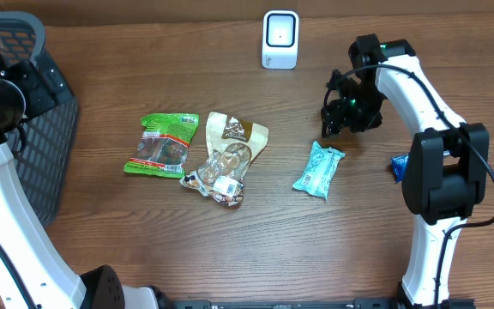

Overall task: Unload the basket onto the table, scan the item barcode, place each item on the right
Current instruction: 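Lower the right gripper onto the wipes pack and grasp it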

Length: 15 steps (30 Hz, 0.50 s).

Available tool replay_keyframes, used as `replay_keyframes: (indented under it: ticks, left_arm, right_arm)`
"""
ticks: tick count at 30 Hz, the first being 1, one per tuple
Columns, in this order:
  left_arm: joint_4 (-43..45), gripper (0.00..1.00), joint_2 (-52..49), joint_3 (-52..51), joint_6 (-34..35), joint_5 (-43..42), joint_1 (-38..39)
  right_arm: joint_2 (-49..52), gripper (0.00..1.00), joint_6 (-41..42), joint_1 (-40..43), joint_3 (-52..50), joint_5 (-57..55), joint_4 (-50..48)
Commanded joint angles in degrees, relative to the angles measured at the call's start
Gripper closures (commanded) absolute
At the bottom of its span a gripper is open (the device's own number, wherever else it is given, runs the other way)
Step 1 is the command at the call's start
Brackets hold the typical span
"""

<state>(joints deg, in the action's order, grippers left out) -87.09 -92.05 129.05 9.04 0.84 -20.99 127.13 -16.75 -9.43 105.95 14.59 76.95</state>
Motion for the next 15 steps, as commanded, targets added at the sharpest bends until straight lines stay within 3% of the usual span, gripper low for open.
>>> replay_keyframes:
  ticks: [1, 4, 10, 13, 15]
  left_arm:
    - [0.1, 0.0, -0.2, 0.7, 0.2, -0.5, 0.0]
    - [0.1, 0.0, -0.2, 0.7, 0.2, -0.4, 0.0]
    - [0.1, 0.0, -0.2, 0.7, 0.2, -0.4, 0.0]
    - [0.1, 0.0, -0.2, 0.7, 0.2, -0.4, 0.0]
    - [0.1, 0.0, -0.2, 0.7, 0.2, -0.5, 0.0]
  right_arm:
    - [0.3, 0.21, -15.8, -0.6, -2.0, 4.3, -1.7]
    - [0.3, 0.22, -21.3, -0.6, -6.0, 9.3, -3.6]
    - [0.3, 0.22, -22.5, -0.6, -11.8, 12.1, -5.1]
    - [0.3, 0.39, -20.8, -0.6, -13.8, 12.1, -5.5]
    - [0.3, 0.66, -16.2, -0.6, -14.0, 12.0, -5.7]
